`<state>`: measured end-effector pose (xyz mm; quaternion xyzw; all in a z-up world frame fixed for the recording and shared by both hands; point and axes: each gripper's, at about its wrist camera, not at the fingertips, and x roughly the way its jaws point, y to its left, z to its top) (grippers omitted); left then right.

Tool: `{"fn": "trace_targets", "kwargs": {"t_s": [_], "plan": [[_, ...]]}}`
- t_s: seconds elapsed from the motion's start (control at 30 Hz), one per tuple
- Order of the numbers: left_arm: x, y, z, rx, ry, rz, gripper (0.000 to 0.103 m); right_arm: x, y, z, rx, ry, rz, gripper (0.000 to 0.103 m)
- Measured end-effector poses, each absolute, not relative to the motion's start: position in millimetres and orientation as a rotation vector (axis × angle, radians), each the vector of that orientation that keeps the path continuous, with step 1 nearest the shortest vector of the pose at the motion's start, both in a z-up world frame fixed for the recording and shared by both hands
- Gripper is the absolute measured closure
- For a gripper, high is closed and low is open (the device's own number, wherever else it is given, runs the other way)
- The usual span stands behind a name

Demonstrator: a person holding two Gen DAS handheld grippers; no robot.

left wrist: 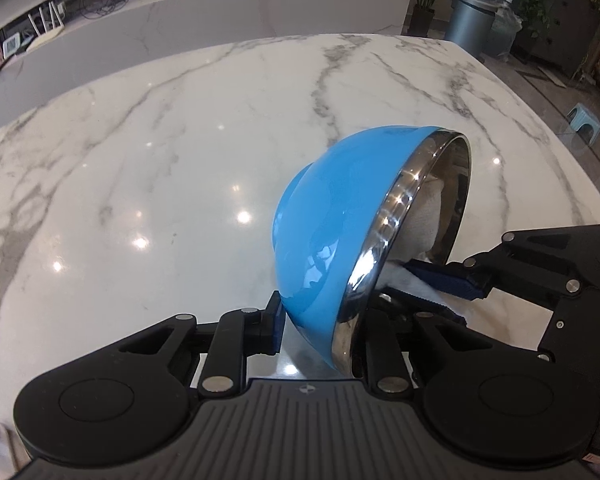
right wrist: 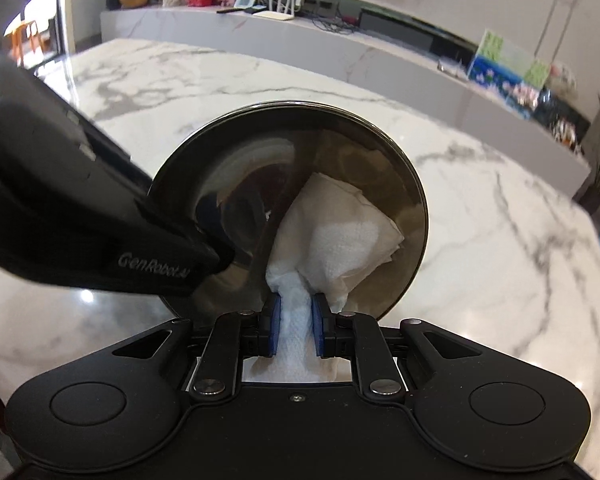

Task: Clean bowl
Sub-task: 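Wipe the towel around the bowl interior with the right gripper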

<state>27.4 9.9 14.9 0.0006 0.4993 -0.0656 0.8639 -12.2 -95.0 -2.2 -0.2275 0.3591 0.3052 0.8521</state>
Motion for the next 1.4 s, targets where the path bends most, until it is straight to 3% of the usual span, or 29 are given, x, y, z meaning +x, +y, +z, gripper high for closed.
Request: {"fn": "trace_targets", "kwargs": {"t_s": [0.5, 1.1, 1.4], "plan": [[31, 22, 6, -0.130, 1.073, -0.132, 0.081, 7, -122, 1, -0.107, 0.917, 0.709, 0.089], [32, 16, 14, -0.005, 1.081, -0.152, 0.085, -6, -101, -1, -0.406, 0.772, 0.652, 0.089], [31, 15, 10, -0.017, 1.065, -0.125, 0.077, -5, -103, -5, -0.388, 0.782, 0.643, 0.089]]}}
